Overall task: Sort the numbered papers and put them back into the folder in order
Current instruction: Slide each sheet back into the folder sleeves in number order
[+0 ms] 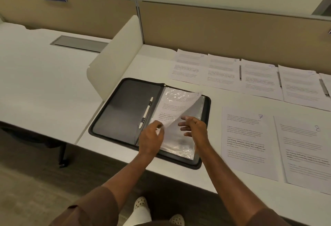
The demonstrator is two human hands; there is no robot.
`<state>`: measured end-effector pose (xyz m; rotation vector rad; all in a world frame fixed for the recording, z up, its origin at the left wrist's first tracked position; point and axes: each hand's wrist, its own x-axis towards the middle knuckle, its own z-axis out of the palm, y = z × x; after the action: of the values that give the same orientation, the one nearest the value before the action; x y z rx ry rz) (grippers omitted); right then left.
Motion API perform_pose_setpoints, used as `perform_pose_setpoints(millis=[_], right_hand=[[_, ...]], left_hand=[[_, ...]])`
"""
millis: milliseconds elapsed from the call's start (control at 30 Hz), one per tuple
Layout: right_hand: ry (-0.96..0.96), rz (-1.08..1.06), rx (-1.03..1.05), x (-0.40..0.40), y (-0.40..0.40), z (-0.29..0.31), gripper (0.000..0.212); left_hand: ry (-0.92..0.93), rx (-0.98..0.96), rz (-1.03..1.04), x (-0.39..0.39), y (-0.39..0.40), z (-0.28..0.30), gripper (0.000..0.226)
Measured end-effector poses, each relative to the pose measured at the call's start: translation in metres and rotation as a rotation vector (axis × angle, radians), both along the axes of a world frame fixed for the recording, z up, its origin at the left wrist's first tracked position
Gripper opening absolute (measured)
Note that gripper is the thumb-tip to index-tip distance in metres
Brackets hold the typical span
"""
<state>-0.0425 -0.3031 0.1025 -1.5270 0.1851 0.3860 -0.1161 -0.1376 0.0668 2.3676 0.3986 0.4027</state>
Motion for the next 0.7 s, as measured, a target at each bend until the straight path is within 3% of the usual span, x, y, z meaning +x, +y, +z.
perform_pose_setpoints(millis=[167, 367, 533, 700], right_hand=[[0.025, 0.044, -0.026, 0.007, 0.003, -0.011, 0.019], [-0.127, 0.084, -0.21, 0.016, 0.017, -0.031, 0.015], [-0.268, 0.1, -0.381, 0.03, 0.03, -0.04, 0.014], [-0.3, 0.136, -0.479, 0.047, 0.048, -0.046, 0.013]], left_hand=[[-0.067, -0.248, 0.269, 0.008, 0.049, 0.017, 0.005], [-0.031, -0.462, 0.526, 0.005, 0.115, 0.0, 0.019], [-0.046, -0.597, 0.625, -0.008, 0.151, -0.01, 0.025], [-0.053, -0.743, 0.67, -0.026, 0.181, -0.023, 0.01]])
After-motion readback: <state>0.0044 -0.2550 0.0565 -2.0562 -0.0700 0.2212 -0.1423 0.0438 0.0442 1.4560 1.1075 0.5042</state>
